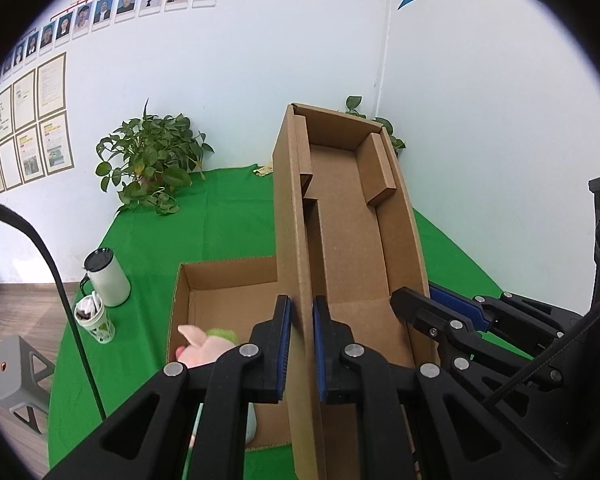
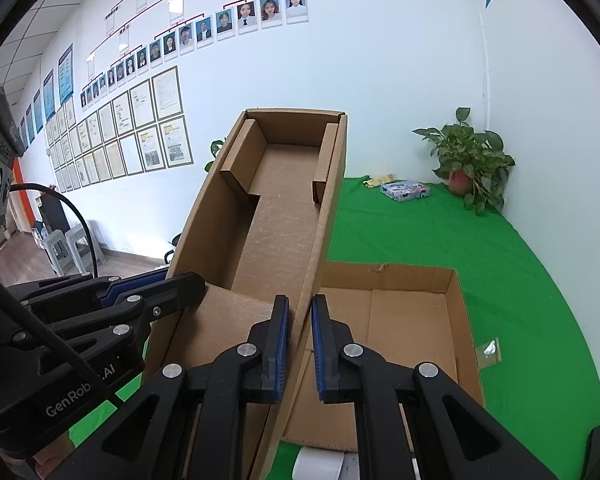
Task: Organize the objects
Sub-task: 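Carry the brown box over the open box and lower it inside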
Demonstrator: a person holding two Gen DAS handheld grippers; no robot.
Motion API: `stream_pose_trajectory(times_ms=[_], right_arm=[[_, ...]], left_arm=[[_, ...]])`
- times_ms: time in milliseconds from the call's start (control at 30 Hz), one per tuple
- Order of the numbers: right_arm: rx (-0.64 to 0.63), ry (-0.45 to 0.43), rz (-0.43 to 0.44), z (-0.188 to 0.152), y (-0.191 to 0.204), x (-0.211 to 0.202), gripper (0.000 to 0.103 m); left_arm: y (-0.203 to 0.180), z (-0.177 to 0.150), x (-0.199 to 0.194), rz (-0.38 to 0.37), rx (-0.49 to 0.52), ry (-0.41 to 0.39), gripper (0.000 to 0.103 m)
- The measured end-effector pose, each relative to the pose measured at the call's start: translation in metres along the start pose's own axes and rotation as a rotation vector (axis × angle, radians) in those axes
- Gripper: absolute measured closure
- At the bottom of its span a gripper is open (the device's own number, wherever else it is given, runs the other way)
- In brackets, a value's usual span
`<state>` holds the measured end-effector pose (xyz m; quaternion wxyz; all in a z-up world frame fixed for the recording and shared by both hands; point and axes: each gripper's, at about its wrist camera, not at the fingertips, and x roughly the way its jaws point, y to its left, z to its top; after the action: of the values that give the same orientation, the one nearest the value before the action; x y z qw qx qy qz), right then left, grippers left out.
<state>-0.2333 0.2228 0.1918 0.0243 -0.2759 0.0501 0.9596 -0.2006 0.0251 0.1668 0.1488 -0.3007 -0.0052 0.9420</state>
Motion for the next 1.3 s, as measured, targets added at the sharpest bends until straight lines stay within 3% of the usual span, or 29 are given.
stream_pose_trajectory(times_ms=[300,500,967,1100,1300], right_arm=[[0.025,0.043,-0.009,0.066,-0.018,0.049,0.094],[0.056,0.11,0.007,0.078,-0.04,0.109,0.094],[0.118,0.285,0.068,0.013,-0.066,0.241,0.095],[0.147,0.344,0.074,-0.039,-0.053,0.264,0.095],[0.198,0.433,0.079,-0.091,-0.047,0.303,0.095]], left_arm=[[-0.002,0.034,0.039,0.013,0.021,0.05,0.093],[0.009,0.03,0.081,0.032,0.009,0.123,0.093],[0.028,-0.03,0.17,0.091,-0.012,0.336,0.093],[0.031,-0.05,0.195,0.123,0.0,0.409,0.093],[0.044,-0.081,0.228,0.153,-0.028,0.537,0.094]])
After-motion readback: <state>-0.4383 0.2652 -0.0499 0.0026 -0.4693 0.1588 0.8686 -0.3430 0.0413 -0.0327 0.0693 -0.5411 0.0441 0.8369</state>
